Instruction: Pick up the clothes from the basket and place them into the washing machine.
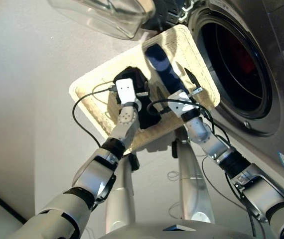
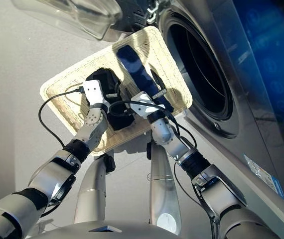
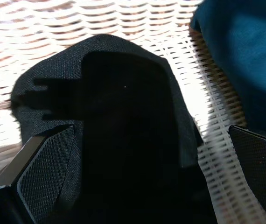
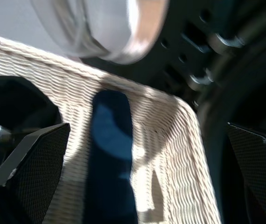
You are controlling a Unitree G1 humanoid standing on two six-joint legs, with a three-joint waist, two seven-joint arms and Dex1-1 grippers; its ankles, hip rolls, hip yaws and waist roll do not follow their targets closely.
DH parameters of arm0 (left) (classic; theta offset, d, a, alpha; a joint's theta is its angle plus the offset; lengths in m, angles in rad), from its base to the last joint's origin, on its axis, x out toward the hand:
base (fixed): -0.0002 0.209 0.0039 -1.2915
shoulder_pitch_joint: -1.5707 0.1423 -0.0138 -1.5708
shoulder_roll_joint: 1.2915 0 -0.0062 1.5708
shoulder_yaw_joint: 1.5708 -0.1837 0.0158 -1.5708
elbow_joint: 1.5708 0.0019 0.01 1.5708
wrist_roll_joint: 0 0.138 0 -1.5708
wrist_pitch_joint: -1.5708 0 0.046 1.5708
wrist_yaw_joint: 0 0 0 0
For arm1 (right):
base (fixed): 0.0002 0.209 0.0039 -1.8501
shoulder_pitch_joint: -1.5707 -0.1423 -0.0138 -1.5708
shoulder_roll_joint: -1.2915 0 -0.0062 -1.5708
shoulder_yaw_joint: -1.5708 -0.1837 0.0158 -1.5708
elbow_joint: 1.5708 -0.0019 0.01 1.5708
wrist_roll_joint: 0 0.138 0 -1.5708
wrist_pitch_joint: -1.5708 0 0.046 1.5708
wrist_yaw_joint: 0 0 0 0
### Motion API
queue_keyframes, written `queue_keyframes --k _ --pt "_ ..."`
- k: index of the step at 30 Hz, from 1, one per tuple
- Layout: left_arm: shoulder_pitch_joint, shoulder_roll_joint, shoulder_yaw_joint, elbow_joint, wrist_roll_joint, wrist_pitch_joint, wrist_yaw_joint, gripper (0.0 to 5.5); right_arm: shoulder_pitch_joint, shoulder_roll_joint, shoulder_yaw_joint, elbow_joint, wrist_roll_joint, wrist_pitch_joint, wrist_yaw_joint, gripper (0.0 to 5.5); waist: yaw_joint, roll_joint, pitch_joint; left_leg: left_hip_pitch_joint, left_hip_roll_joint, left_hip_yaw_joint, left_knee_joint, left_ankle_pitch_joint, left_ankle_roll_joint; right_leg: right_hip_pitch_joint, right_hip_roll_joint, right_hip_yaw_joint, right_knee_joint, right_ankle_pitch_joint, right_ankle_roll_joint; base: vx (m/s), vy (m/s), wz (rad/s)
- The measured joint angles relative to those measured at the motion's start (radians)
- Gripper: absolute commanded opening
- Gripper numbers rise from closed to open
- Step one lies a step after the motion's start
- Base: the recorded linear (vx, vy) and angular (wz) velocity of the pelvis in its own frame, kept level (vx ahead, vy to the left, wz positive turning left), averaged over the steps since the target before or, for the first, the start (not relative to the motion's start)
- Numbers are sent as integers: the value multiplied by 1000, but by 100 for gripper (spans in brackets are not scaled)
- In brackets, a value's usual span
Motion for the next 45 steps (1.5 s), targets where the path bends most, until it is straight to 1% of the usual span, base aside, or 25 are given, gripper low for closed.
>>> queue_keyframes --k 2,3,4,5,7,8,10,12,16,17,18,20,21,24,26,28,29,32,33,35,36,38,41,43,45 --pt "-23 22 16 2 -5 -4 15 550 5 -8 -7 -2 1 -3 -1 550 -1 -13 7 -39 13 -5 44 -22 -3 -34 14 9 16 1 -1 -28 -2 -243" --pt "-34 31 18 2 -6 -10 20 550 9 -10 -12 -2 1 -6 -4 550 -2 -20 11 -52 17 -6 57 -28 -5 -48 18 14 22 0 -1 -31 -15 -204" --pt "-45 43 37 5 -7 -21 22 550 12 -15 -13 -2 1 -13 -4 550 -4 -20 12 -68 21 -12 72 -34 -7 -57 22 14 24 0 0 -23 -11 -179" --pt "-50 48 47 6 -9 -27 26 550 16 -17 -12 -2 1 -16 -4 550 -7 -22 13 -81 23 -32 89 -44 -10 -63 28 14 28 -1 1 0 0 0" --pt "-66 61 65 23 -10 -29 36 211 17 -15 -12 -3 1 -22 -4 550 -21 -26 15 -99 29 -36 111 -53 -9 -75 32 13 41 -5 5 0 0 0" --pt "-69 65 78 23 -10 -32 40 0 19 -16 -12 -3 1 -24 -4 550 -25 -27 15 -107 31 -37 120 -56 -9 -80 33 13 44 -6 6 0 0 0" --pt "-74 72 82 23 -11 -36 41 0 29 -20 -12 -3 2 -24 -2 550 -26 -28 16 -115 31 -43 126 -56 -9 -86 33 11 48 -7 5 0 0 0" --pt "-74 71 80 23 -17 -44 40 0 38 -20 -11 -3 2 -28 4 550 -26 -28 16 -116 28 -54 128 -56 -9 -86 31 6 55 -13 5 0 0 0" --pt "-58 63 75 -3 -20 -45 40 0 37 -19 -12 -2 4 -40 6 550 -26 -29 15 -112 18 -61 126 -54 -9 -85 23 2 63 -15 2 0 0 0" --pt "-52 61 74 -10 -21 -45 39 0 37 -19 -10 0 4 -39 7 550 -27 -29 15 -106 14 -61 123 -52 -10 -82 20 2 69 -12 -2 0 0 0" --pt "-43 59 70 -12 -24 -44 37 0 35 -20 -5 2 4 -38 10 550 -27 -30 15 -93 11 -61 117 -51 -9 -73 14 -6 73 -14 -1 0 0 0" --pt "-9 47 69 -13 -39 -43 29 0 31 -19 22 25 1 -37 12 550 -25 -31 16 -39 4 -61 93 -48 -10 -28 3 -21 72 -20 -5 0 0 0" --pt "15 39 63 -13 -41 -42 24 0 33 -18 36 44 0 -36 15 550 -25 -32 16 4 -4 -61 69 -41 -10 6 -4 -27 68 -25 -9 0 0 0" --pt "88 27 33 -39 -60 -43 6 0 32 -16 74 106 -5 -35 34 550 -19 -35 18 131 -27 -69 -24 -7 -11 117 -29 -69 34 -31 -14 19 -12 63" --pt "140 15 22 -83 -62 -45 -21 0 35 -15 111 177 -34 -29 56 550 -6 -36 18 227 -38 -83 -108 27 -16 204 -33 -86 -7 -30 -14 62 -28 177" --pt "179 5 9 -114 -87 -49 -42 0 35 -11 160 213 -50 -15 93 550 23 -38 19 321 -43 -92 -192 60 -21 284 -33 -106 -45 -28 -18 64 -11 75" --pt "200 4 1 -140 -97 -50 -51 0 36 -12 181 226 -59 -12 111 550 25 -40 19 363 -46 -95 -239 79 -23 314 -32 -111 -63 -27 -19 52 -5 18" --pt "233 1 -11 -186 -100 -52 -80 0 22 3 235 245 -96 -9 158 550 53 -39 18 468 -47 -100 -338 119 -25 391 -29 -129 -91 -27 -19 37 -2 4" --pt "241 -7 -28 -203 -106 -53 -84 0 21 8 249 253 -112 -5 169 550 59 -39 18 496 -48 -102 -360 126 -25 416 -28 -132 -100 -27 -19 0 0 0" --pt "252 -13 -46 -226 -118 -57 -95 0 16 31 262 264 -117 8 185 550 70 -38 18 533 -50 -108 -375 130 -24 455 -30 -144 -111 -28 -18 -35 -10 50" --pt "253 -13 -52 -234 -118 -60 -100 0 15 42 265 272 -117 9 187 550 73 -38 18 541 -51 -110 -374 130 -23 466 -34 -155 -111 -30 -16 -61 -27 129" --pt "257 -25 -66 -261 -125 -62 -101 0 1 66 267 278 -117 10 188 550 92 -38 18 554 -55 -112 -374 132 -21 483 -40 -159 -110 -31 -15 -34 -10 58" --pt "267 -23 -77 -292 -143 -65 -101 0 -10 101 265 295 -117 12 188 550 112 -37 18 574 -62 -118 -374 137 -14 500 -48 -160 -100 -35 -9 0 0 0" --pt "280 -22 -84 -313 -163 -66 -100 0 -5 109 263 311 -116 12 183 550 117 -29 17 584 -67 -127 -374 140 -10 512 -55 -165 -95 -42 0 0 0 0" --pt "299 -23 -86 -349 -178 -66 -100 0 1 109 262 315 -117 12 168 550 117 -17 16 584 -73 -133 -374 143 -4 516 -63 -169 -93 -42 1 0 0 0"
